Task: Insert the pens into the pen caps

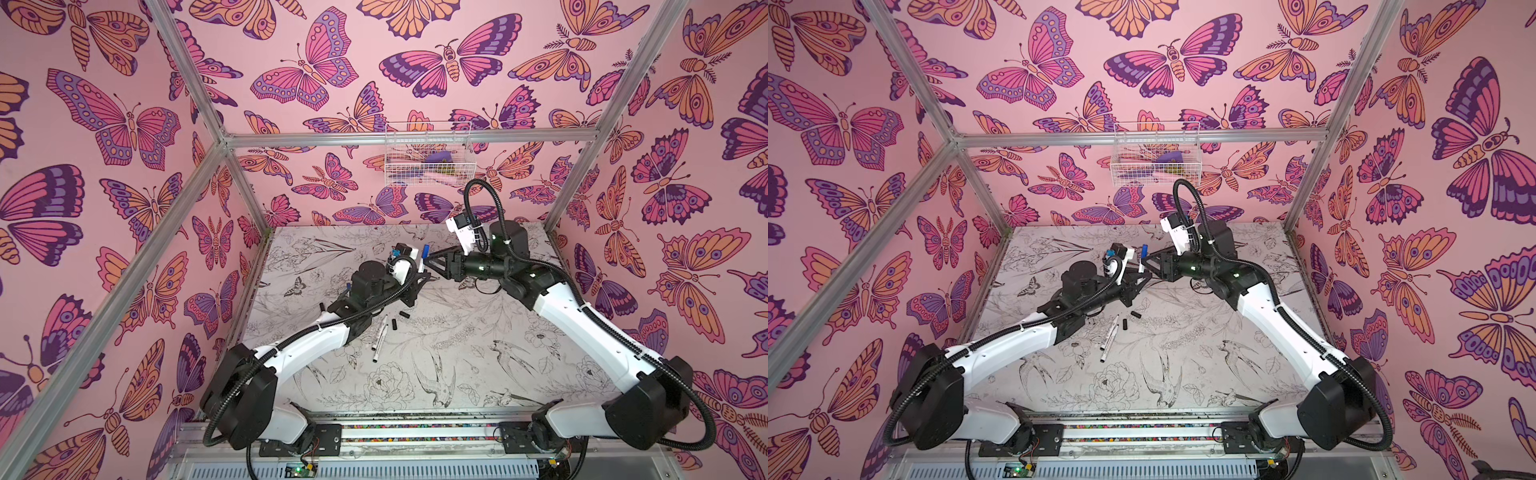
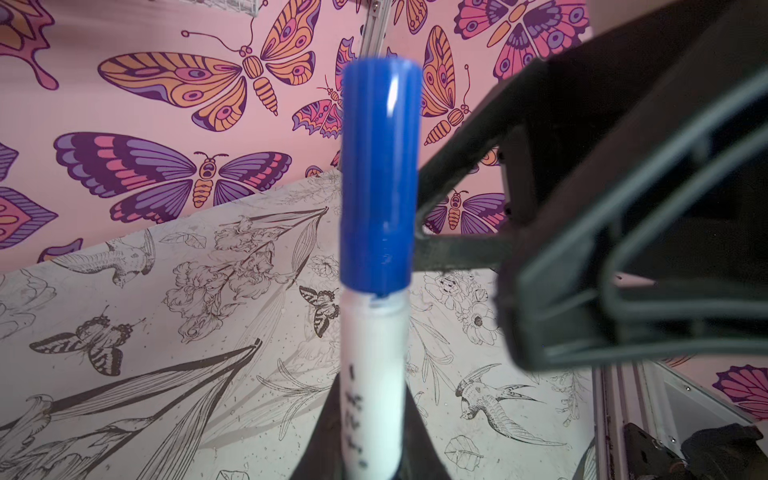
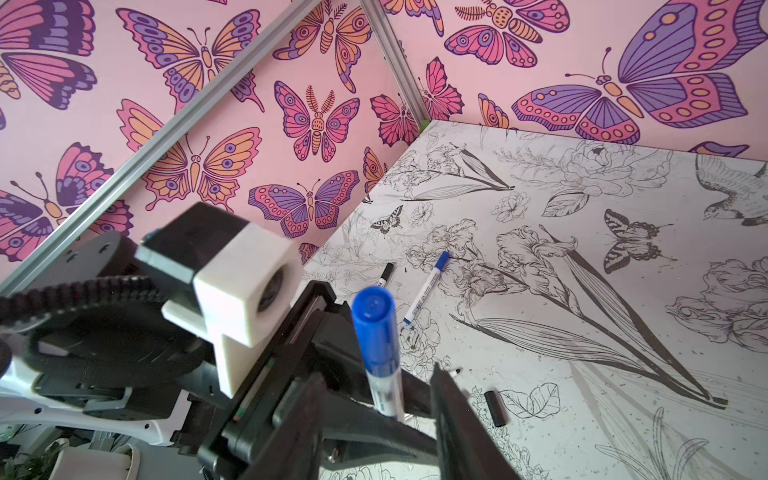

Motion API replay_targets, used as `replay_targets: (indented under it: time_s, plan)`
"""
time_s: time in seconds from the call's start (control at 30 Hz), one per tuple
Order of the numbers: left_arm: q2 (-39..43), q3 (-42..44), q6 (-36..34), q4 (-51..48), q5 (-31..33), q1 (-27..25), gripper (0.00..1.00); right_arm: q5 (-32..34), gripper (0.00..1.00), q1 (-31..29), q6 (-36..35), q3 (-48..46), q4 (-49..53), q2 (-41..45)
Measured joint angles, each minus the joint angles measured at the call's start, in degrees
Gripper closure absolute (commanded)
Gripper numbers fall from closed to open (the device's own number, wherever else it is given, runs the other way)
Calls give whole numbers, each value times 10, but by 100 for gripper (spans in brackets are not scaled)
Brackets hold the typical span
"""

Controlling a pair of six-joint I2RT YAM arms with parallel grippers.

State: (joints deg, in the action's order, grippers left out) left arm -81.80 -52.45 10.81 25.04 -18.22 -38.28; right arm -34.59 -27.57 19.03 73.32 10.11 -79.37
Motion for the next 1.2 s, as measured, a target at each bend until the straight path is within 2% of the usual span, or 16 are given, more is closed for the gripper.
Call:
replay_targets:
  time_s: [0.23, 0.63, 0.93, 1.2]
  plan:
    - [4, 37, -14, 20, 8, -14, 100, 20, 58, 12, 16, 1, -18, 1]
    - [11, 41, -24, 37, 17, -16, 100, -22, 65, 5, 48, 16, -38, -24]
    - [11, 41, -24, 37, 18, -16, 100, -35, 86, 0, 51, 16, -38, -28]
    - [11, 41, -22, 36, 40, -20, 100, -36, 98, -1, 45, 6, -47, -28]
